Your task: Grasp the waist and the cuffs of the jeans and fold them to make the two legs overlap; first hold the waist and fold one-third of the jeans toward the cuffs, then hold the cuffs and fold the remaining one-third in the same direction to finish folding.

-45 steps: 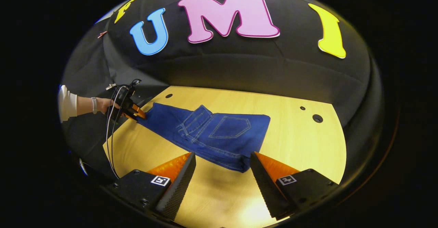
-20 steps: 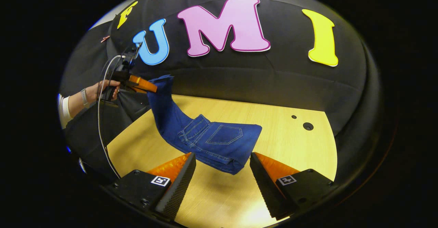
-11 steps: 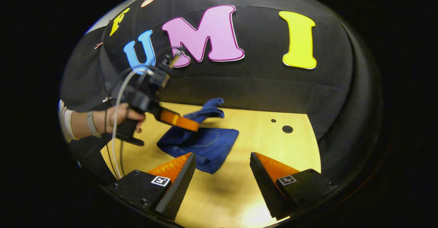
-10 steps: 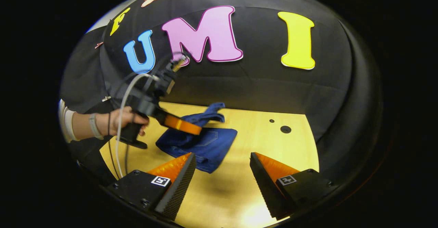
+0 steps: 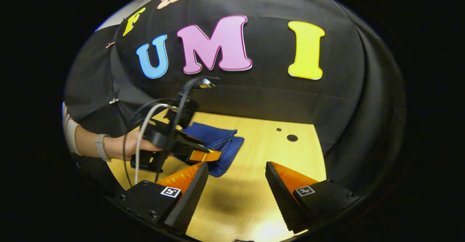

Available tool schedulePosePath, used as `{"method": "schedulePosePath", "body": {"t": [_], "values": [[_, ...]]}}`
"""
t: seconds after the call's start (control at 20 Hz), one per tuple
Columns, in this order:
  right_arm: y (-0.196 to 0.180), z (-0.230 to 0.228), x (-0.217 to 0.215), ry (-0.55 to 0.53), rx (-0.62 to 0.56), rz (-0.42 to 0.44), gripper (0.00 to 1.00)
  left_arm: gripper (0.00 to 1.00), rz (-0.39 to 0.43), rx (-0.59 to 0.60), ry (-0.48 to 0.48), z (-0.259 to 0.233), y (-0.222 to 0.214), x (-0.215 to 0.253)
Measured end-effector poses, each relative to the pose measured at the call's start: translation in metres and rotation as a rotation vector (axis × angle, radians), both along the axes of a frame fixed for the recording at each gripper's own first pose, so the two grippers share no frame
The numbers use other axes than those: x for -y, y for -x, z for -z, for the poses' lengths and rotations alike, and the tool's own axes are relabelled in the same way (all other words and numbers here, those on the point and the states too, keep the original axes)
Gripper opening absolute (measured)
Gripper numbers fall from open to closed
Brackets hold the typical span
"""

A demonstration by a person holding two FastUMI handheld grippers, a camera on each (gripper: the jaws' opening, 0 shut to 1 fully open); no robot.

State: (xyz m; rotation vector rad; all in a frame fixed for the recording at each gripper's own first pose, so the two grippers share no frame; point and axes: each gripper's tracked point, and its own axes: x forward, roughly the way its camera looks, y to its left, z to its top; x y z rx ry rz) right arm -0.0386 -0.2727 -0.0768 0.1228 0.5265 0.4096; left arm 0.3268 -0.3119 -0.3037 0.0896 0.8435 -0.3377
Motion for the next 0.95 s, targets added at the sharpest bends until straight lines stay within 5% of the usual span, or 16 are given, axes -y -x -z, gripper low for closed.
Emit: {"method": "schedulePosePath", "body": {"t": [0.2,0.4,0.65,0.95], "values": [[0.031,-0.075,0.020,0.046,0.193,0.093,0.97,0.97,-0.047,0.329,0.068,-0.136,0.069,-0.007],[0.090,-0.154,0.040,0.002,0.300,0.224,0.97,0.96,-0.129,0.506,0.073,-0.221,0.176,-0.029],[0.164,-0.209,0.044,0.042,0.427,0.186,0.96,0.96,-0.227,0.658,0.083,-0.283,0.291,-0.044],[0.211,-0.250,0.052,0.001,0.521,0.149,0.96,0.92,-0.273,0.748,0.018,-0.315,0.333,-0.039]]}}
